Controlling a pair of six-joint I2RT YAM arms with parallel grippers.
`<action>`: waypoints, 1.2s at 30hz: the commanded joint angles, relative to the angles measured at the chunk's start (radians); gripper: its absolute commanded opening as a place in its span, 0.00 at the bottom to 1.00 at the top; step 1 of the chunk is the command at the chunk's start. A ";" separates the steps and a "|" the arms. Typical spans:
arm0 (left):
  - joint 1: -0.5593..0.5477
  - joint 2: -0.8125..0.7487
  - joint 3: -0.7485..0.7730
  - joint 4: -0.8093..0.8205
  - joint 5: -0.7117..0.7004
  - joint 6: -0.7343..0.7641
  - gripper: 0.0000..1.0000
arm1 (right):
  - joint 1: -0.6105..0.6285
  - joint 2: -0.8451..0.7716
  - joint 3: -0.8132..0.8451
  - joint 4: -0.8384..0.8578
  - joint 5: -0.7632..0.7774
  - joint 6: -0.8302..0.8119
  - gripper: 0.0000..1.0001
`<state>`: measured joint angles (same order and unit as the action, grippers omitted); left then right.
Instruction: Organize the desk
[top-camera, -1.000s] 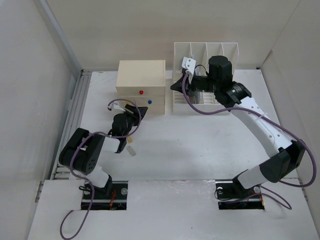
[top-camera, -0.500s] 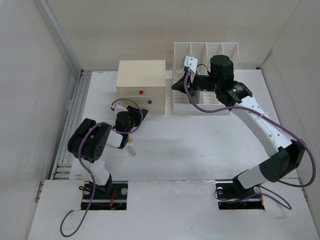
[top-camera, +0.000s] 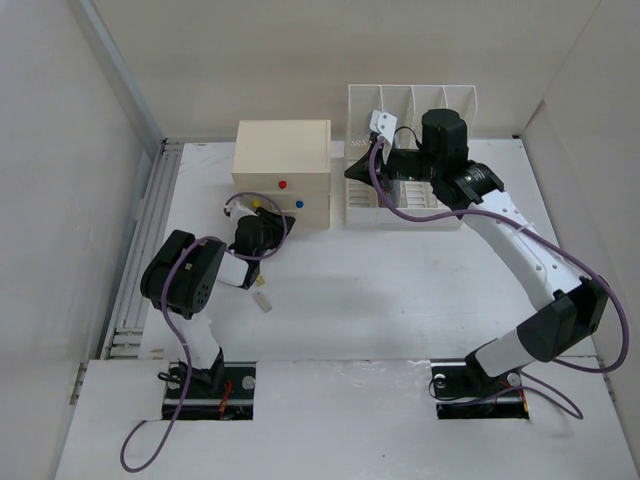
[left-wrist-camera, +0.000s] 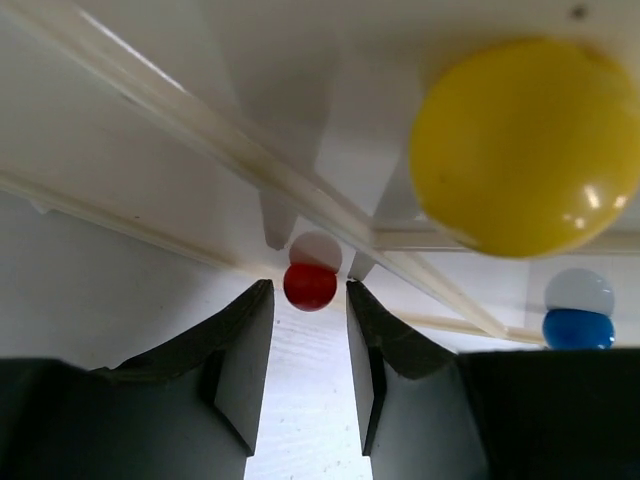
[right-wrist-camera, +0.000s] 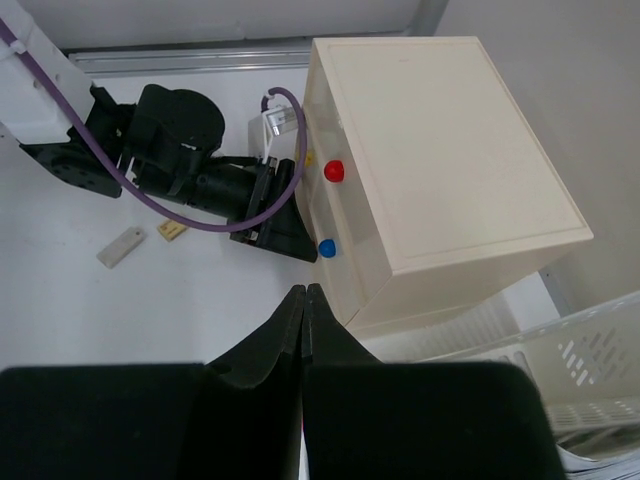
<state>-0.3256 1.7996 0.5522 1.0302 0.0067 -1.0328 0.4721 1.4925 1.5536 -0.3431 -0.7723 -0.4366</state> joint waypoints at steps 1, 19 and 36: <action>0.008 0.000 0.048 0.001 -0.048 0.023 0.32 | -0.004 0.000 -0.009 0.044 -0.038 0.012 0.01; -0.058 -0.152 -0.265 0.171 -0.039 -0.022 0.07 | -0.004 0.028 0.000 0.026 -0.076 0.012 0.01; -0.133 -0.469 -0.362 -0.001 -0.039 -0.021 0.78 | -0.004 0.037 0.000 -0.002 -0.013 0.000 0.48</action>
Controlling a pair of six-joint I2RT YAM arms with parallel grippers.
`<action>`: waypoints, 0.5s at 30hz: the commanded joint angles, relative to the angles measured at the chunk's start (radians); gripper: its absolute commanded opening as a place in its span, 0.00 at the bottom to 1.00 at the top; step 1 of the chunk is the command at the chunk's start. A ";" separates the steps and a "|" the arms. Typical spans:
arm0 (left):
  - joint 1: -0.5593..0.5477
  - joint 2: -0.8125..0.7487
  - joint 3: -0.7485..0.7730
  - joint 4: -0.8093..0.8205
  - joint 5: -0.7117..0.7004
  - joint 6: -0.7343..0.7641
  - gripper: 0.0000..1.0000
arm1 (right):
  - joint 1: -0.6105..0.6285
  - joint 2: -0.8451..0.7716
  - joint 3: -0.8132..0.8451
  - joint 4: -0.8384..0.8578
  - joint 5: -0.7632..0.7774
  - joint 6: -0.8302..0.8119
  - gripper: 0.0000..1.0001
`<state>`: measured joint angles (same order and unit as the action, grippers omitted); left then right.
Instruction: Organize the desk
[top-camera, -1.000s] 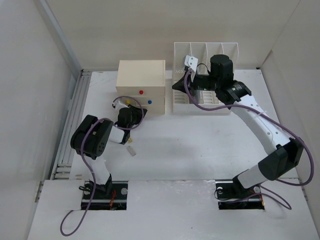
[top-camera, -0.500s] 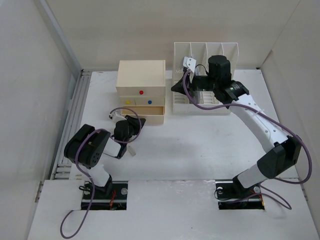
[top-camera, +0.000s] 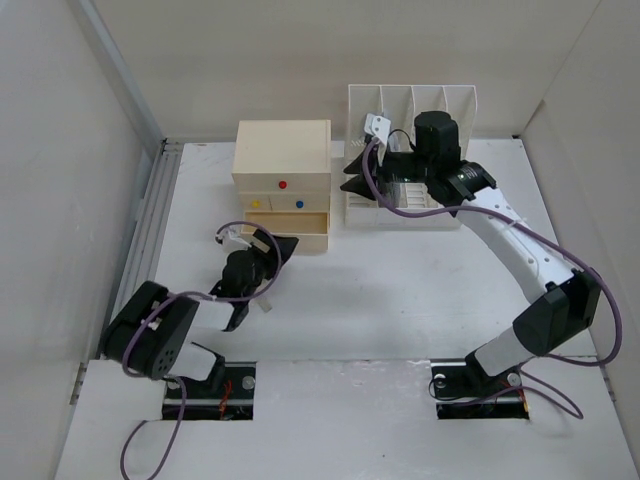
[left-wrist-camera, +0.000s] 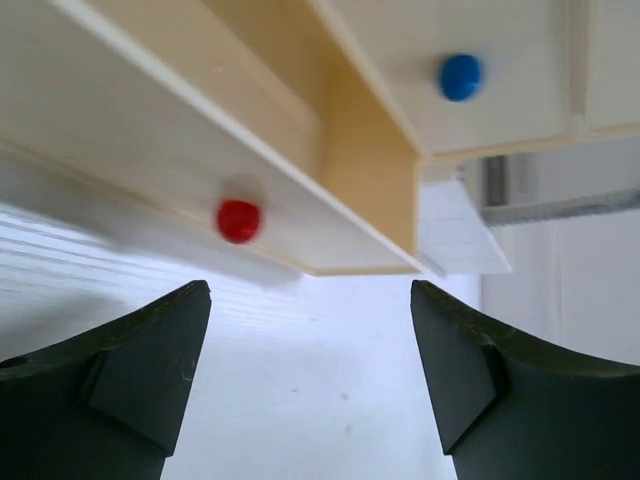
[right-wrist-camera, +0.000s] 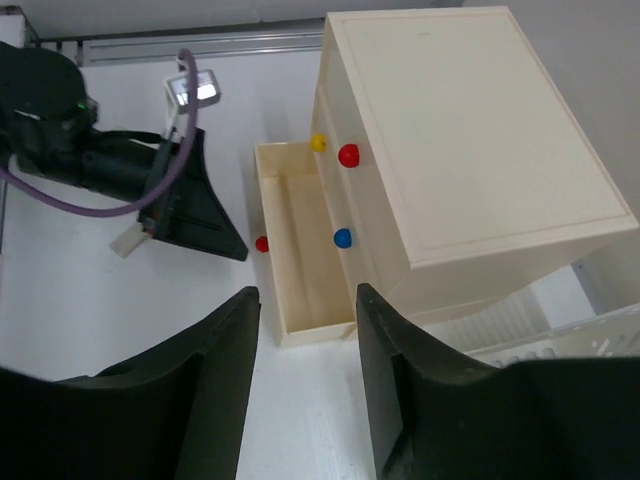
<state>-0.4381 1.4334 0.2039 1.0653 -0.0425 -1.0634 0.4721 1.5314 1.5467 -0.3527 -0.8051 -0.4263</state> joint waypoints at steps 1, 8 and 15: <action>-0.030 -0.140 -0.014 -0.059 0.000 0.019 0.78 | 0.005 -0.002 0.007 0.008 0.038 -0.032 0.50; -0.099 -0.578 0.031 -0.378 -0.062 0.134 0.22 | 0.163 -0.062 -0.100 0.147 0.539 -0.159 0.40; -0.132 -0.999 0.264 -0.947 -0.258 0.376 0.00 | 0.229 -0.085 -0.200 0.396 0.975 -0.001 0.00</action>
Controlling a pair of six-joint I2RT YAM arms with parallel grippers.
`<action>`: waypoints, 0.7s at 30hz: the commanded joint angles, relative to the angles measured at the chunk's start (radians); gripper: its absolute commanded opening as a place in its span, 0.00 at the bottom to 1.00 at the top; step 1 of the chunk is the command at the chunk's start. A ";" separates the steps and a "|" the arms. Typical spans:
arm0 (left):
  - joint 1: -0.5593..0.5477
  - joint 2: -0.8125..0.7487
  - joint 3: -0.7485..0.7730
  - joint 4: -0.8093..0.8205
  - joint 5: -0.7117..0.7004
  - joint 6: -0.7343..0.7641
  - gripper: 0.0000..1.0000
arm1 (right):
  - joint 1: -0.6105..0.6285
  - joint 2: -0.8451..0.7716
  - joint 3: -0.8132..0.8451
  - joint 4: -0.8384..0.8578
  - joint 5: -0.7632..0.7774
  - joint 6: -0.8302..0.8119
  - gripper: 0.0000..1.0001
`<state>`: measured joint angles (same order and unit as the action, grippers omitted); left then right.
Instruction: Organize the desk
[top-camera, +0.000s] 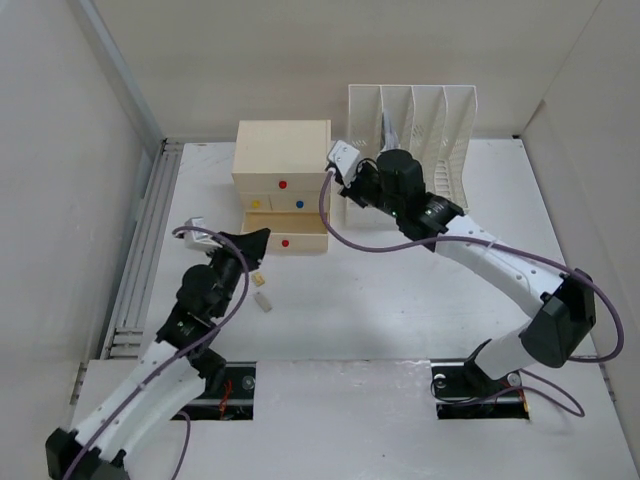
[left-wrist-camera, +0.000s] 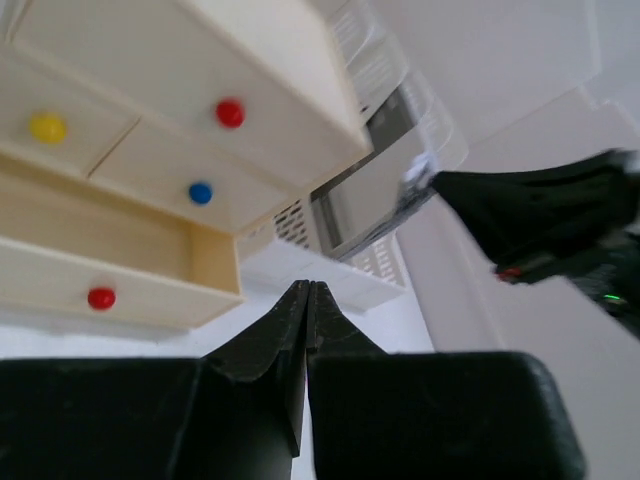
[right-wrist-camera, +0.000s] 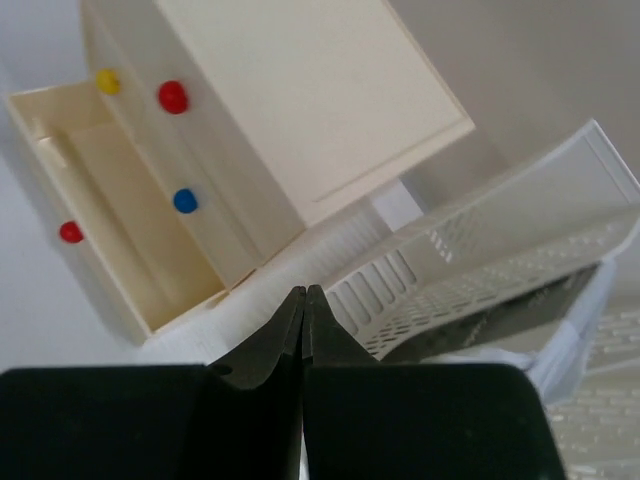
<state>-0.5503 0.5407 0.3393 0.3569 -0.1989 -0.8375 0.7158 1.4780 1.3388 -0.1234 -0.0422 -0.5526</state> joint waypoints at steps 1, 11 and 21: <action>-0.020 -0.137 0.154 -0.284 -0.070 0.169 0.00 | -0.015 -0.021 0.008 0.148 0.150 0.158 0.00; -0.030 -0.012 0.566 -0.756 -0.148 0.604 0.00 | 0.126 0.269 0.224 -0.183 -0.329 0.189 0.69; -0.030 -0.464 0.325 -0.598 -0.516 0.568 0.71 | 0.258 0.465 0.257 -0.157 -0.355 0.438 0.13</action>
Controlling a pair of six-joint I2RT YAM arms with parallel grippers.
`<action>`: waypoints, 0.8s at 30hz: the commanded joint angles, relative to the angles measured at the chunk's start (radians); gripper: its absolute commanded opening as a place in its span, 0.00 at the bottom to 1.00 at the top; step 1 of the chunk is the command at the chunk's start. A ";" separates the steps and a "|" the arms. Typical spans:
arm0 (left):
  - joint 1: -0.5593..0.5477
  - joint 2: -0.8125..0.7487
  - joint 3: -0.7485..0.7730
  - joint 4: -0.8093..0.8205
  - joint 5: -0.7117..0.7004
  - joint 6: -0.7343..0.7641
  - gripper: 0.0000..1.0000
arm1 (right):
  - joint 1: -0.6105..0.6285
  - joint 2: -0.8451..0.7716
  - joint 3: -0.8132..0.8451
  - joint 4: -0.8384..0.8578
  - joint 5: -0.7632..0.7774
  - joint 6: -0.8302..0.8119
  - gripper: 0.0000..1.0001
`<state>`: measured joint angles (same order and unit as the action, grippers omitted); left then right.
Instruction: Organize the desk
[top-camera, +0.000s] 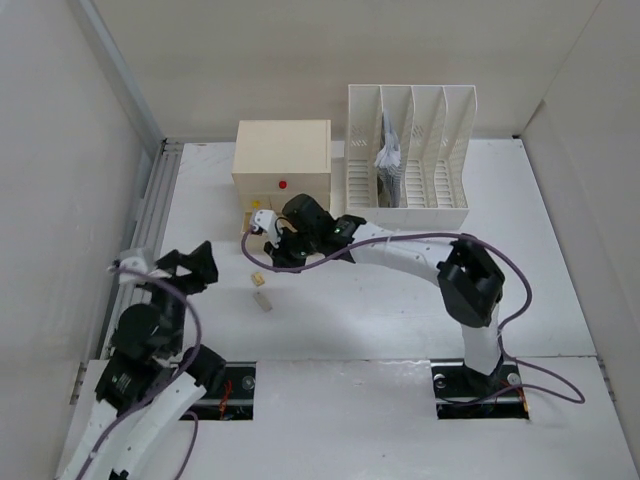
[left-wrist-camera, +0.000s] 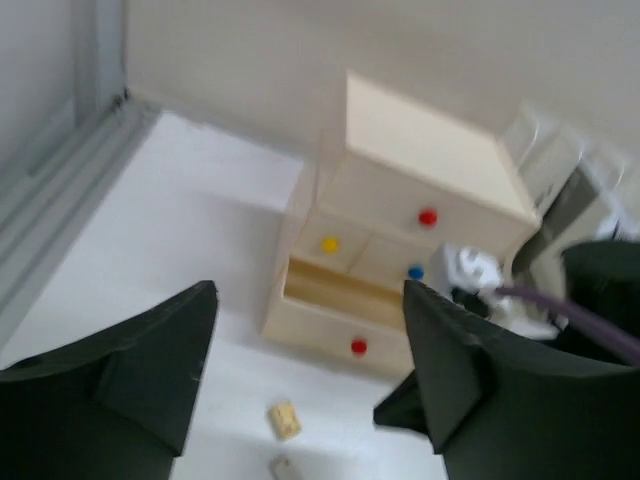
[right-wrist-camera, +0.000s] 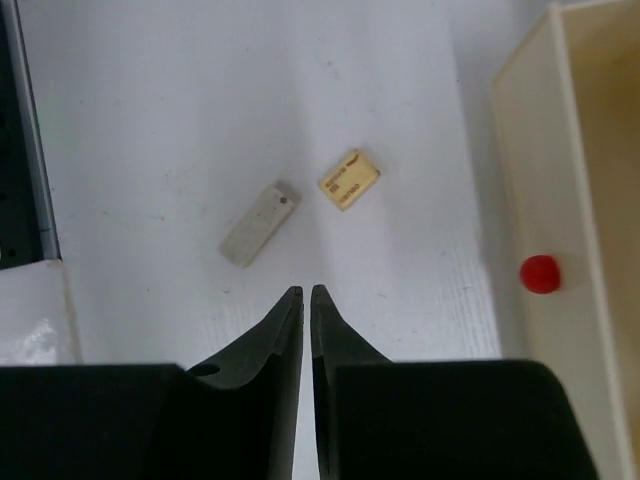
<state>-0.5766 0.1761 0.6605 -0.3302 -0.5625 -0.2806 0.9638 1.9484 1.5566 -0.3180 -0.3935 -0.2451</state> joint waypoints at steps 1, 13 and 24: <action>-0.003 -0.134 0.004 0.108 -0.134 0.026 0.75 | 0.021 0.029 0.048 0.048 0.025 0.159 0.13; 0.009 -0.153 -0.007 0.117 -0.134 0.017 0.80 | 0.141 0.297 0.284 -0.015 0.294 0.409 0.27; 0.009 -0.162 -0.007 0.117 -0.125 0.017 0.79 | 0.150 0.331 0.327 -0.035 0.484 0.420 0.35</action>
<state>-0.5682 0.0238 0.6601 -0.2512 -0.6853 -0.2707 1.1122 2.2860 1.8339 -0.3603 0.0208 0.1638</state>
